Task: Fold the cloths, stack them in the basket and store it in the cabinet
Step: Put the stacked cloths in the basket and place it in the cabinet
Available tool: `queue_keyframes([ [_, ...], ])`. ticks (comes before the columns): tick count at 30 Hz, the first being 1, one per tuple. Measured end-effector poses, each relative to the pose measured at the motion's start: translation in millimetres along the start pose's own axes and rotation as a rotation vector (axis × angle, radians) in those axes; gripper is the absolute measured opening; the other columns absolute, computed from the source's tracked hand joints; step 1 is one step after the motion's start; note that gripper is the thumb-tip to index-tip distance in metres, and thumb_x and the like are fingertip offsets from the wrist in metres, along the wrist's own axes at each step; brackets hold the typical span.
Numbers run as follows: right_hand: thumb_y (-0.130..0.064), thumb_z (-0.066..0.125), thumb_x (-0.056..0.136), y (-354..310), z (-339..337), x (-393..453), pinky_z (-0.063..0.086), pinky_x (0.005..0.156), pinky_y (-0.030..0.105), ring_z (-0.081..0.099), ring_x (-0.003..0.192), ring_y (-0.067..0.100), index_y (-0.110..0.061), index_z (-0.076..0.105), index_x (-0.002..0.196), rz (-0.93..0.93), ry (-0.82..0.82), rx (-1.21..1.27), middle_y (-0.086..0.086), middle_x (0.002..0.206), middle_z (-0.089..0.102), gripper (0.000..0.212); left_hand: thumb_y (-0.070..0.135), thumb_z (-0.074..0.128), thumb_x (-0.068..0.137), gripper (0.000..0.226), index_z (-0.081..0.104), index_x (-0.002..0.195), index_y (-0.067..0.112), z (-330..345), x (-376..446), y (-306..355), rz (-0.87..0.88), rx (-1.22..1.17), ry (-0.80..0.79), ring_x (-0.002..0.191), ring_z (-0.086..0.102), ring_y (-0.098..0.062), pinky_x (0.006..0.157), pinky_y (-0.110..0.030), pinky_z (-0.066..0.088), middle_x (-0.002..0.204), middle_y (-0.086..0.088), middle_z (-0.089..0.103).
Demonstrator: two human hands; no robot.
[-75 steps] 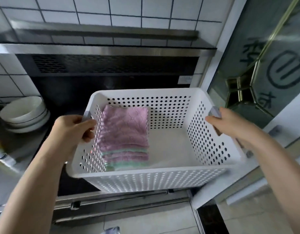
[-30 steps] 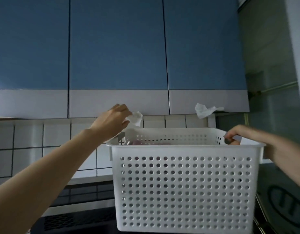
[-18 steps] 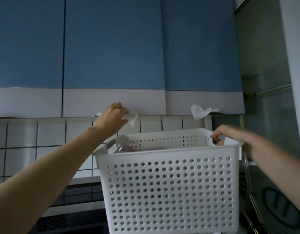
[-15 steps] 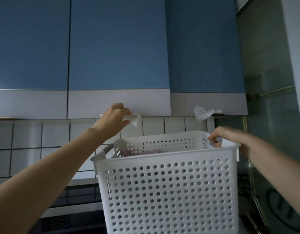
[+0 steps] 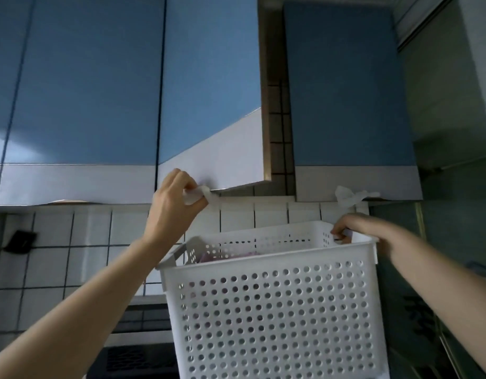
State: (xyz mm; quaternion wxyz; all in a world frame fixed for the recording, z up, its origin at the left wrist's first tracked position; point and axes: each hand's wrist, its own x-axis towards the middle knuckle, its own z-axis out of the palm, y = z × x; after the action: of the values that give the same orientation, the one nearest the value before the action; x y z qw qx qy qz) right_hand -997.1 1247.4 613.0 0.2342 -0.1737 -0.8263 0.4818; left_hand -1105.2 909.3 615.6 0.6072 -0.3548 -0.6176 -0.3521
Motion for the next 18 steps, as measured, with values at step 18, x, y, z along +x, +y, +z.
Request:
queue_keyframes([
  [18, -0.012, 0.059, 0.086, -29, 26, -16, 0.038, 0.047, 0.025, 0.047, 0.034, 0.017, -0.004, 0.054, 0.061, -0.015, -0.146, -0.017, 0.009, 0.048, 0.055, 0.027, 0.019, 0.064, 0.086, 0.005, 0.059, 0.087, 0.020, -76, -34, -16, -0.400, -0.162, 0.357, 0.078, 0.057, -0.017, 0.071, -0.028, 0.043, 0.083, 0.008, 0.066],
])
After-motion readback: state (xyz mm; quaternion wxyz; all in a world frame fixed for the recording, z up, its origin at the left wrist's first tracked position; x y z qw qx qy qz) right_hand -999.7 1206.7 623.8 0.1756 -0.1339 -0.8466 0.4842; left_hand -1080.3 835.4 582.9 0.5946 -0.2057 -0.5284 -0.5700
